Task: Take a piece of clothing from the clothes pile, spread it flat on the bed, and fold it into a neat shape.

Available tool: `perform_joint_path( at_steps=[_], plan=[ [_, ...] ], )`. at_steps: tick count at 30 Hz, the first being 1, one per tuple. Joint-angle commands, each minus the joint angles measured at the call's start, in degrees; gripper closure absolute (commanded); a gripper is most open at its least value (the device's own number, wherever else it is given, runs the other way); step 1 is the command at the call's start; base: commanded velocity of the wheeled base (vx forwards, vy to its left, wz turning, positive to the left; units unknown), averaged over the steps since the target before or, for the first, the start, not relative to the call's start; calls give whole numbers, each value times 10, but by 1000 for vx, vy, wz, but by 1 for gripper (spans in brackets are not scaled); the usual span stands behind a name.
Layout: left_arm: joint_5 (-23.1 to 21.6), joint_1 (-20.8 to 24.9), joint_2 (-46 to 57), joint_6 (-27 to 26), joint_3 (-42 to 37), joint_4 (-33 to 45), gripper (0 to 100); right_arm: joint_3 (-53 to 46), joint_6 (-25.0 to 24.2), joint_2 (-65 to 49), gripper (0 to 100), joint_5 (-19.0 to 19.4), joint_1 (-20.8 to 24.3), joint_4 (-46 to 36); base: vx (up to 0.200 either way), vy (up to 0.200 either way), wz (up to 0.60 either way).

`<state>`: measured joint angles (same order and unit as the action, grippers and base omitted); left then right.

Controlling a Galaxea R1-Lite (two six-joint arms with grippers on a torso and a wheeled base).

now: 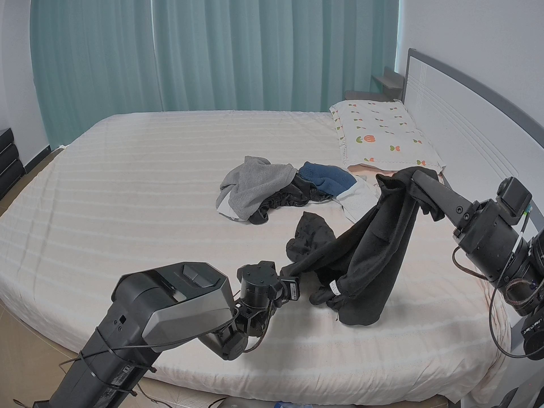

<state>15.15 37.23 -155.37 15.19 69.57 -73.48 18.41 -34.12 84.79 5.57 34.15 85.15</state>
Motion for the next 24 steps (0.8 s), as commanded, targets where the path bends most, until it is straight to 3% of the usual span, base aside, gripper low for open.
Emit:
perform_joint_path(
  at_steps=[1,6,13,15,20,24],
  plan=[
    [2,-2,27,34,-51,2,100,-5,-4,12,100,1,-13,-1,0,0,0],
    [3,-10,106,45,-129,8,100,-4,1,56,100,1,-47,0,0,0,0],
    [4,-23,327,69,-281,61,100,11,6,169,100,0,-102,15,0,0,0],
    [4,-32,394,92,-305,84,100,33,10,206,100,-14,-116,48,0,0,0],
    [37,-49,498,138,-319,118,100,117,-5,182,100,-135,-128,48,0,0,0],
    [52,-49,511,155,-333,117,100,123,-22,127,100,-148,-125,48,0,0,0]
  ],
)
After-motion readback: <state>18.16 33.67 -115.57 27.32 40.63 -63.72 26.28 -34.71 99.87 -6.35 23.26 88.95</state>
